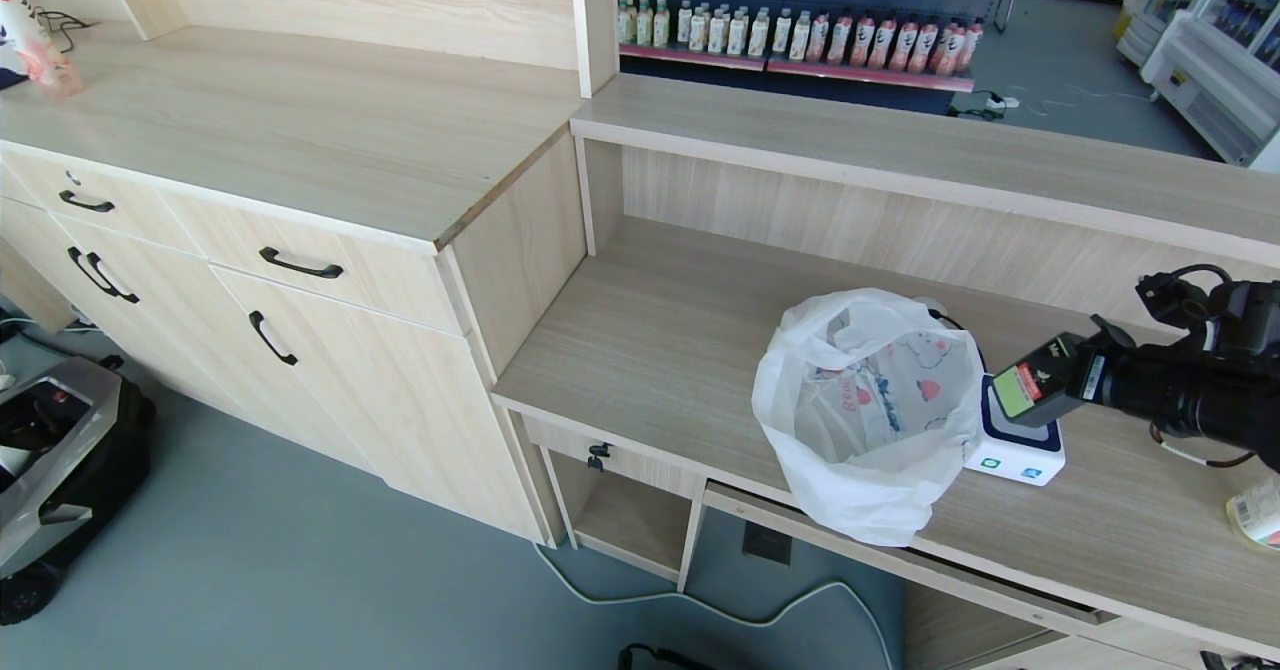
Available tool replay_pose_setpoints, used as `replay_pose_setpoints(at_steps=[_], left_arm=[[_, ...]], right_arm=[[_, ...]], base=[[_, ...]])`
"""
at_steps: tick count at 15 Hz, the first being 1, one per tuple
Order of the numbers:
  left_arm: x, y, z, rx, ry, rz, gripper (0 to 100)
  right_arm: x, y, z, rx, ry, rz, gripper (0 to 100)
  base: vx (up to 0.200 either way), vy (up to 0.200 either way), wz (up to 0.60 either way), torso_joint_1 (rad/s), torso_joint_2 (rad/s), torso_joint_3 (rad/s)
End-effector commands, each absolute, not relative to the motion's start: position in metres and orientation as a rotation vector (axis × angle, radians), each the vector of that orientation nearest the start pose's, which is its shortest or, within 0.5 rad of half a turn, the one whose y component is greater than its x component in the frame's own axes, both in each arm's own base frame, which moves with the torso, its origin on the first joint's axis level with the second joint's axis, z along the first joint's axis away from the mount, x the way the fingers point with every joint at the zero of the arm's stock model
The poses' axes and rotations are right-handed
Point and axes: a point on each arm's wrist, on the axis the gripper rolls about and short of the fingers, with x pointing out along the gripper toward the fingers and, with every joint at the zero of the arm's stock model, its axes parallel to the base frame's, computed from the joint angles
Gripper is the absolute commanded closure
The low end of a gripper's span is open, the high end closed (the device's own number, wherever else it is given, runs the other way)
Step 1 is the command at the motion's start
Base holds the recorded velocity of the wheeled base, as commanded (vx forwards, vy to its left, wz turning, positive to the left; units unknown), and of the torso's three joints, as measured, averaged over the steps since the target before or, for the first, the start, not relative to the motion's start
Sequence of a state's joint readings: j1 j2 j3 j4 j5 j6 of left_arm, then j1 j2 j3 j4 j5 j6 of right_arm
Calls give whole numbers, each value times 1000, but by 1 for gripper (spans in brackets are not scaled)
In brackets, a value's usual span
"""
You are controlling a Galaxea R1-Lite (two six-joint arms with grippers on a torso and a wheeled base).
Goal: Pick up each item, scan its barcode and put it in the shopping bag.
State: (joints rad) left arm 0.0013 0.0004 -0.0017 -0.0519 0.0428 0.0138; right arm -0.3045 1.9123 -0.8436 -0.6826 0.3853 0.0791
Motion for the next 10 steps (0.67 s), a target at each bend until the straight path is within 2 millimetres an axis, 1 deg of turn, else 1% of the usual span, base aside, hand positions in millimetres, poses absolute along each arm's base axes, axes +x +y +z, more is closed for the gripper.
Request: replay_pose_setpoints(at_steps=[1,5,10], left_arm=[[-23,1,81,13,-53,45,0],[-23,1,81,13,-53,45,0],[-23,1,81,13,-53,45,0]], right_arm=[[334,-100,116,221,396,54,100],[335,-103,115,227,398,47,100],[337,-100,116,229,395,62,100]], base=[[0,0,0,0,0,0],[0,0,0,0,0,0],[0,0,0,0,0,0]])
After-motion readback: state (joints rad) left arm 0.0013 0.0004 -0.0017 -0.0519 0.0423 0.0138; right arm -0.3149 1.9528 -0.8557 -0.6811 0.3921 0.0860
